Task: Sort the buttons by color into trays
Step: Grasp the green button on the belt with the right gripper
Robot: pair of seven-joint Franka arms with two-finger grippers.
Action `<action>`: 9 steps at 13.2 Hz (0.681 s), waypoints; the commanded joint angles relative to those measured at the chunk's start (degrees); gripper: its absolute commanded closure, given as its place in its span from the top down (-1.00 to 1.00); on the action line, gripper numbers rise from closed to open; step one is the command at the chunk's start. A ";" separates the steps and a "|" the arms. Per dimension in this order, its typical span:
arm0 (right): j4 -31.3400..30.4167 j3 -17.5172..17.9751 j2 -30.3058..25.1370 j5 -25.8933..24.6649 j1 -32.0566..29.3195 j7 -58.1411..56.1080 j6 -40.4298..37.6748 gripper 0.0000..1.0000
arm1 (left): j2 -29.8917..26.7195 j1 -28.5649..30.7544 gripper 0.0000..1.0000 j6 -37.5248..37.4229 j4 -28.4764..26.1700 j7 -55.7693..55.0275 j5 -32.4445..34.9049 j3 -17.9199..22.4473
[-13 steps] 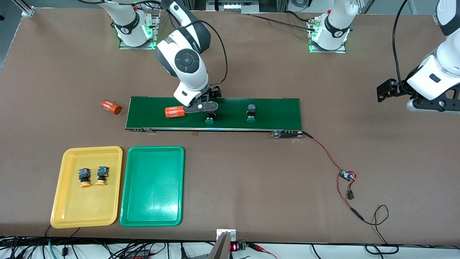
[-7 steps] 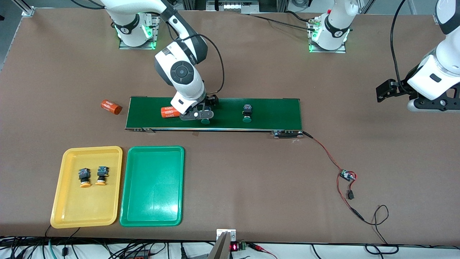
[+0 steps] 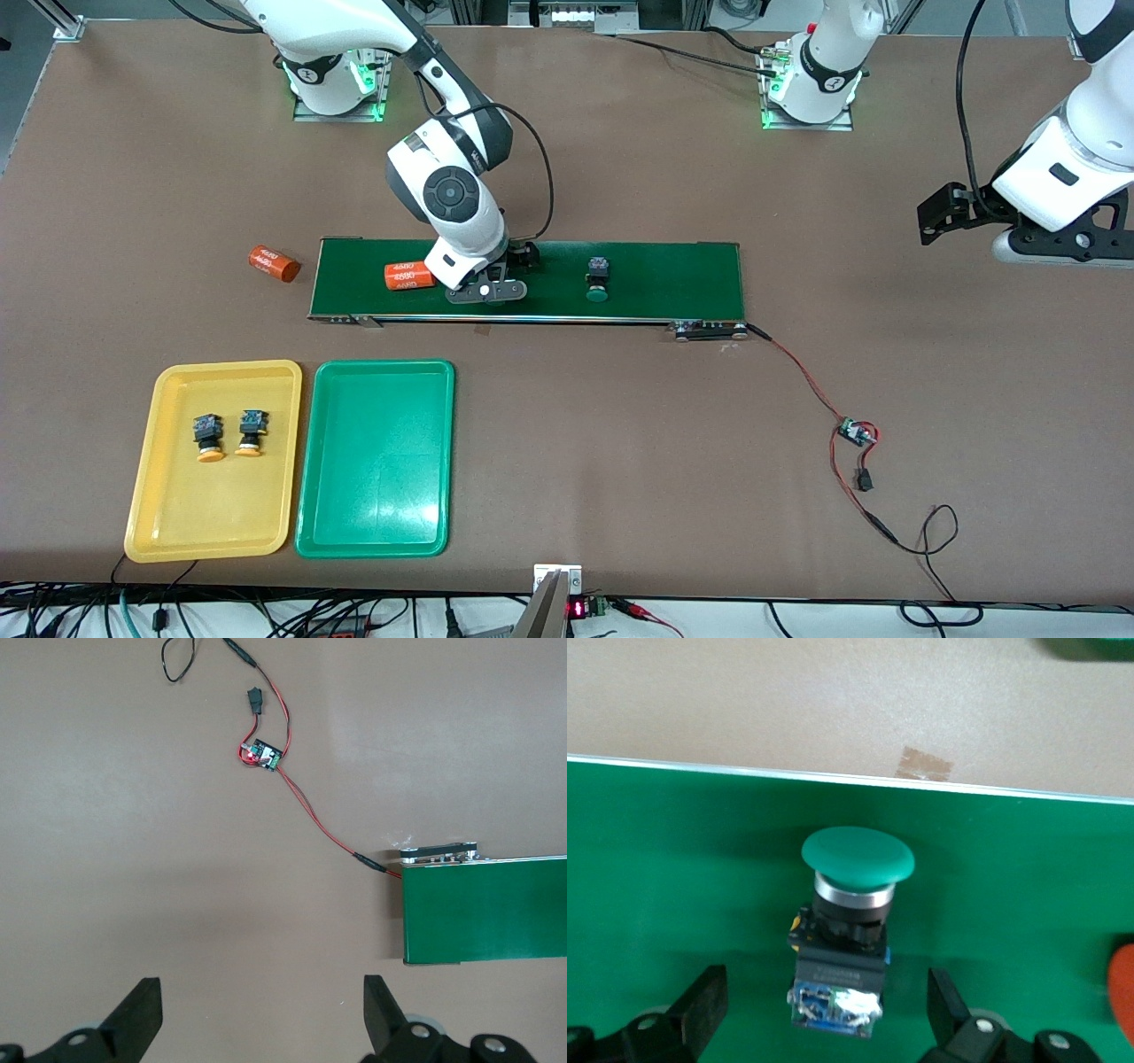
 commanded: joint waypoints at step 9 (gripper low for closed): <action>-1.90 0.22 -2.91 0.42 -4.07 -1.39 1.82 -0.86 | 0.00 -0.19 1.00 -1.47 1.07 -0.30 1.28 -0.29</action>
